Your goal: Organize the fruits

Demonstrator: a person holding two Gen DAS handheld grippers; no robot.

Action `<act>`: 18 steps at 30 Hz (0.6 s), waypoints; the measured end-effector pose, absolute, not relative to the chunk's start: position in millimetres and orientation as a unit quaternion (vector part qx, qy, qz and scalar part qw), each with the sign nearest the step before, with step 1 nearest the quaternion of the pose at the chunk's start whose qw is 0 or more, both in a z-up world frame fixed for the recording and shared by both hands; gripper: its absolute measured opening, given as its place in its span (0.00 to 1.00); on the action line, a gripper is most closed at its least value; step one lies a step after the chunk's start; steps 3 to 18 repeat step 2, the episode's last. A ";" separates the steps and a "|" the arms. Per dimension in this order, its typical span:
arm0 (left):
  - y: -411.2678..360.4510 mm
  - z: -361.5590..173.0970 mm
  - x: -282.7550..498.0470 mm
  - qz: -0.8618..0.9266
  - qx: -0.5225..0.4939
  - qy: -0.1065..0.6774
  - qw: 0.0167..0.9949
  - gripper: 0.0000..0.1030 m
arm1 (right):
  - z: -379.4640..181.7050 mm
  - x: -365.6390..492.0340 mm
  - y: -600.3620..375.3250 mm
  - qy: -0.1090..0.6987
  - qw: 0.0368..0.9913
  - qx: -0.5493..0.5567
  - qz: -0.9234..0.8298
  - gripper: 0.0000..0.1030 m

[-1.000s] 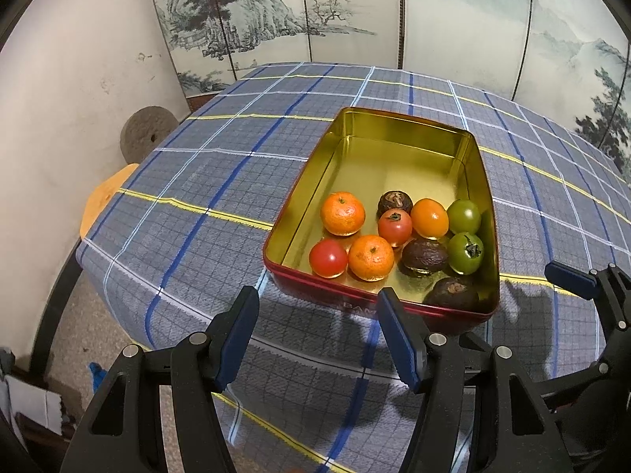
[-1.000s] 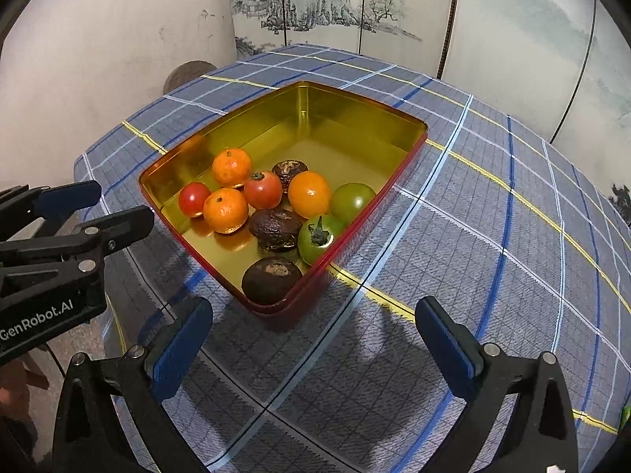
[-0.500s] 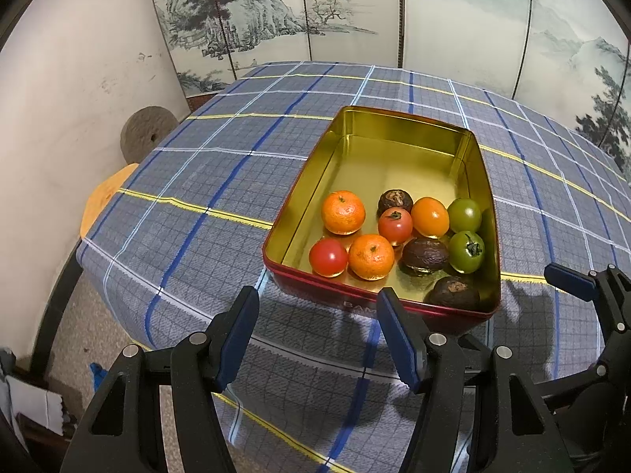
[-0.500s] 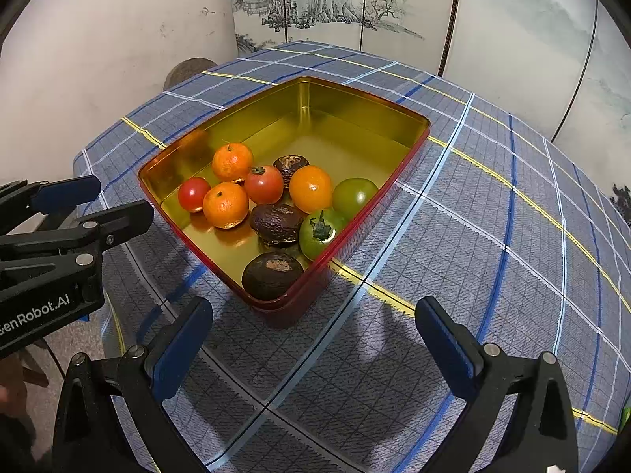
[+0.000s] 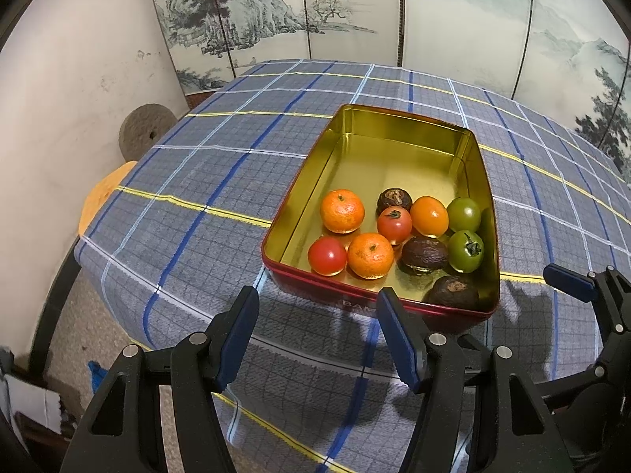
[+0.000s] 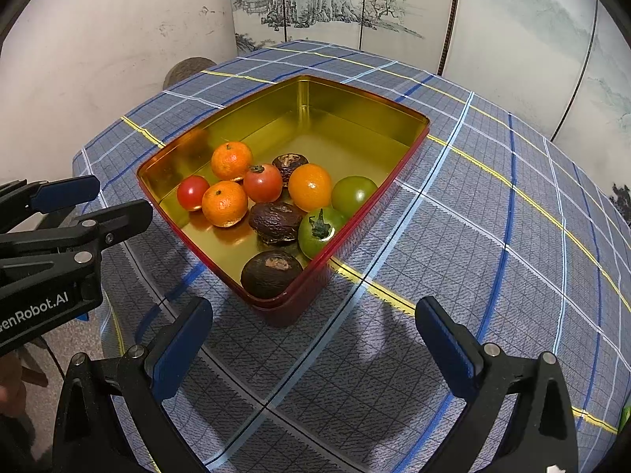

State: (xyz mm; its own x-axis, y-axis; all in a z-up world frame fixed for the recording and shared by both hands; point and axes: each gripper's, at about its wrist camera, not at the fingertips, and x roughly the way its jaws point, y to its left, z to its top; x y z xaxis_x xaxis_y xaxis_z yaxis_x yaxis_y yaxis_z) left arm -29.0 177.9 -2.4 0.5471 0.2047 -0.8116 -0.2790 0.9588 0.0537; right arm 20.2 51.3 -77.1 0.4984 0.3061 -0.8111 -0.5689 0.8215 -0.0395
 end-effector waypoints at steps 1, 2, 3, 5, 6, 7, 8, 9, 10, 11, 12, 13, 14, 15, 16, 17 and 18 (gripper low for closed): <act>178.0 -2.3 -29.3 0.136 -0.042 0.455 0.879 0.65 | -77.2 20.2 51.2 0.430 0.852 -0.153 0.257 0.99; 178.0 -2.1 -29.8 0.136 -0.041 0.455 0.879 0.67 | -77.1 20.2 51.2 0.430 0.852 -0.153 0.257 0.99; 178.0 -2.1 -29.8 0.136 -0.041 0.455 0.879 0.67 | -77.1 20.2 51.2 0.430 0.852 -0.153 0.257 0.99; 178.0 -2.1 -29.8 0.136 -0.041 0.455 0.879 0.67 | -77.1 20.2 51.2 0.430 0.852 -0.153 0.257 0.99; 178.0 -2.1 -29.8 0.136 -0.041 0.455 0.879 0.67 | -77.1 20.2 51.2 0.430 0.852 -0.153 0.257 0.99; 178.0 -2.1 -29.8 0.136 -0.041 0.455 0.879 0.67 | -77.1 20.2 51.2 0.430 0.852 -0.153 0.257 0.99; 178.0 -2.1 -29.8 0.136 -0.041 0.455 0.879 0.67 | -77.1 20.2 51.2 0.430 0.852 -0.153 0.257 0.99; 178.0 -2.1 -29.8 0.136 -0.041 0.455 0.879 0.67 | -77.1 20.2 51.2 0.430 0.852 -0.153 0.257 0.99; 178.0 -2.1 -29.8 0.136 -0.041 0.455 0.879 0.67 | -77.1 20.2 51.2 0.430 0.852 -0.153 0.257 0.99; 178.0 -2.1 -29.8 0.136 -0.041 0.455 0.879 0.67 | -77.1 20.2 51.2 0.430 0.852 -0.153 0.257 0.99; 178.0 -2.1 -29.8 0.136 -0.041 0.455 0.879 0.67 | -77.1 20.2 51.2 0.430 0.852 -0.153 0.257 0.99; 178.0 -2.1 -29.8 0.136 -0.041 0.455 0.879 0.67 | -77.1 20.2 51.2 0.430 0.852 -0.153 0.257 0.99; 178.0 -2.1 -29.8 0.136 -0.041 0.455 0.879 0.67 | -77.1 20.2 51.2 0.430 0.852 -0.153 0.257 0.99; 178.0 -2.1 -29.8 0.136 -0.041 0.455 0.879 0.67 | -77.1 20.2 51.2 0.430 0.852 -0.153 0.257 0.99; 178.0 -2.1 -29.8 0.136 -0.041 0.455 0.879 0.67 | -77.1 20.2 51.2 0.430 0.852 -0.153 0.257 0.99; 178.0 -2.1 -29.8 0.136 -0.041 0.455 0.879 0.67 | -77.1 20.2 51.2 0.430 0.852 -0.153 0.257 0.99; 178.0 -2.1 -29.8 0.136 -0.041 0.455 0.879 0.67 | -77.1 20.2 51.2 0.430 0.852 -0.153 0.257 0.99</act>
